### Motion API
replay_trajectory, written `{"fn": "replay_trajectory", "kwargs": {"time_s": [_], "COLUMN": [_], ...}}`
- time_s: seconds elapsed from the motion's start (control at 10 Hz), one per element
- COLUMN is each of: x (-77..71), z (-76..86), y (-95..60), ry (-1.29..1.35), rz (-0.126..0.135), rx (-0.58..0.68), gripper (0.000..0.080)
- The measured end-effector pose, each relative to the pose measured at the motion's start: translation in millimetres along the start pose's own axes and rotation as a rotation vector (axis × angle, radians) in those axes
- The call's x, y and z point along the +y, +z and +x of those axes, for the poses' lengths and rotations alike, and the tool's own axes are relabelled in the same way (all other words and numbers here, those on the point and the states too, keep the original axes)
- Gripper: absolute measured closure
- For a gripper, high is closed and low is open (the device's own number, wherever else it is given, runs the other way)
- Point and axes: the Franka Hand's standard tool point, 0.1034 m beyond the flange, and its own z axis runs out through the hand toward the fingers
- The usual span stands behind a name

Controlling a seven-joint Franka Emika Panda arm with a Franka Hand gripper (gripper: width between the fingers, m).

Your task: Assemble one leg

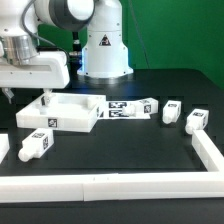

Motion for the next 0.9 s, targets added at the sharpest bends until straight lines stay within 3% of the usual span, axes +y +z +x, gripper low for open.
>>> {"fn": "replay_trajectory", "kwargs": {"time_s": [0.1, 0.3, 0.4, 0.6, 0.7, 0.9], "x": [-2.1, -1.0, -1.0, -1.1, -2.6, -14.3], "z": [0.0, -0.1, -0.2, -0.1, 0.5, 8.2], "y": [1.6, 1.2, 1.2, 1.2, 0.0, -16.2], "ry": [-0.006, -0.004, -0.004, -0.004, -0.005, -0.018], "rz": [-0.001, -0.001, -0.001, -0.001, 0.003, 0.040], "rx": [-0.002, -0.001, -0.001, -0.001, -0.002, 0.005], "gripper": [0.0150, 0.0401, 0.0401, 0.0737, 0.0737, 0.0746]}}
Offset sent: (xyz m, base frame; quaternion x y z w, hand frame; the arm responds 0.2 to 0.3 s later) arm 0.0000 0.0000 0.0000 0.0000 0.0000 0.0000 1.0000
